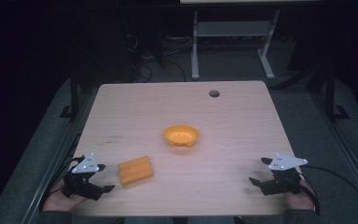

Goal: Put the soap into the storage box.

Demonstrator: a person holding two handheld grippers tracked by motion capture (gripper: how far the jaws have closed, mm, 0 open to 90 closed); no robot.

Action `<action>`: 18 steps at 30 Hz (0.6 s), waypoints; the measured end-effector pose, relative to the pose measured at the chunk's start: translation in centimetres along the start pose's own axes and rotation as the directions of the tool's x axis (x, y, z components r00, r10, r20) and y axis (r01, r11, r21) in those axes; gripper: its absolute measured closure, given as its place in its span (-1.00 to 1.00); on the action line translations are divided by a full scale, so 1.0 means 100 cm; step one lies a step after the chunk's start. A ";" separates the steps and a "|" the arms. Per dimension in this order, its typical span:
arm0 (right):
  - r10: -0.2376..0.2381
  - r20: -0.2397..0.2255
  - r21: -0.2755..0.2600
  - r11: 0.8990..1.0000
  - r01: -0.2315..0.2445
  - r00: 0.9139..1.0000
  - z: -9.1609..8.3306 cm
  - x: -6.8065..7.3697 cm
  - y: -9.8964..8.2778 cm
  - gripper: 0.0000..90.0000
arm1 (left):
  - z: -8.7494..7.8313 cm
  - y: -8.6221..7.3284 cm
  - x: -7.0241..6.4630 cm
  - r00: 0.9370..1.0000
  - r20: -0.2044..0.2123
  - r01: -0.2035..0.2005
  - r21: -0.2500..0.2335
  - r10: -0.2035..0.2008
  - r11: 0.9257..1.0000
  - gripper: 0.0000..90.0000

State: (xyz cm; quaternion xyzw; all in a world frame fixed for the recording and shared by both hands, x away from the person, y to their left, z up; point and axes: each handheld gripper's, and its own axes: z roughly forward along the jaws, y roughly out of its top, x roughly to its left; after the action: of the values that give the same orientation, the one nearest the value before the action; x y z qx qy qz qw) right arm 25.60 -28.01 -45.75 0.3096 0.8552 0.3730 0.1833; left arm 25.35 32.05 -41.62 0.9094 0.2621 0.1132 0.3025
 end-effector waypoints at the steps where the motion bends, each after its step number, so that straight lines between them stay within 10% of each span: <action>1: 0.000 0.000 0.000 1.000 0.000 1.000 0.000 0.000 0.000 -0.69 | 0.000 0.000 0.000 1.000 0.000 0.000 0.000 0.000 1.000 -0.59; 18: 0.014 0.012 -0.012 1.000 -0.014 1.000 -0.006 -0.003 -0.005 -0.69 | 0.009 0.020 -0.001 0.999 0.024 -0.047 0.020 0.047 0.999 -0.61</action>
State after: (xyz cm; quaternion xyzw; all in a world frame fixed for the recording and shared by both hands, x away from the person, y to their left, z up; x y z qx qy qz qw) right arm 25.29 -28.81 -45.70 0.3167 0.8496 0.3777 0.1879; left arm 26.44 30.20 -41.06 0.9196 0.2381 0.1068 0.2936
